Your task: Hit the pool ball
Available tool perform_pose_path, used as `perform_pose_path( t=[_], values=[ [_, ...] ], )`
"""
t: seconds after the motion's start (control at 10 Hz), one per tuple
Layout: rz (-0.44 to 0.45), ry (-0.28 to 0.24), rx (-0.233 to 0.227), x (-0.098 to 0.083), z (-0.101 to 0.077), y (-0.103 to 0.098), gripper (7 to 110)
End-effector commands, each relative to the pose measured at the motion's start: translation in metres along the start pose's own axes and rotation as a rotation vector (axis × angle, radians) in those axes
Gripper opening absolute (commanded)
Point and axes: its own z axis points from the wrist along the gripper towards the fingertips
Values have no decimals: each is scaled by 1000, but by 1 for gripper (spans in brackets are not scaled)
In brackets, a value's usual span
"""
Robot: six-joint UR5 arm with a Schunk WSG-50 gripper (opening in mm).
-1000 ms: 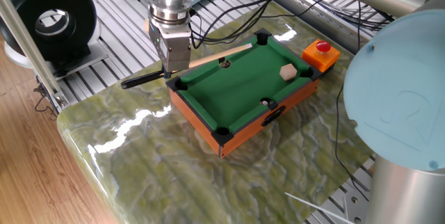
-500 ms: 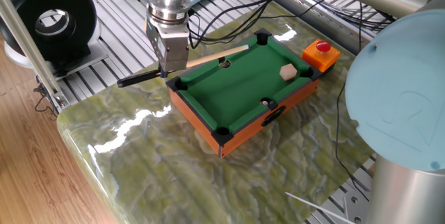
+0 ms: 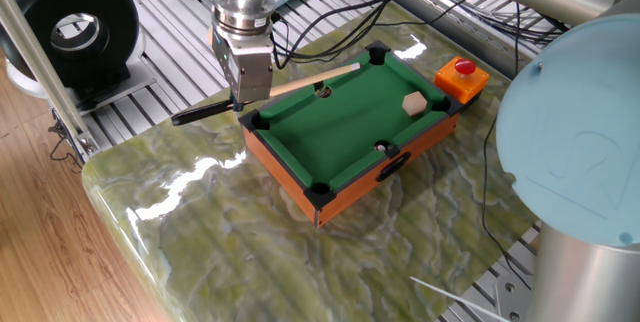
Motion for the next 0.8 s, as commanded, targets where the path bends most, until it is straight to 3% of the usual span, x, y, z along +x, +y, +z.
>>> perform_pose_path(
  t=[0.0,0.1,0.2,0.7],
  values=[
    [20,15,0,4,-2,0,7],
    [57,80,23,21,-2,-6,7],
    [71,101,29,26,-3,-7,7],
    [56,76,24,20,-2,-6,7]
  ],
)
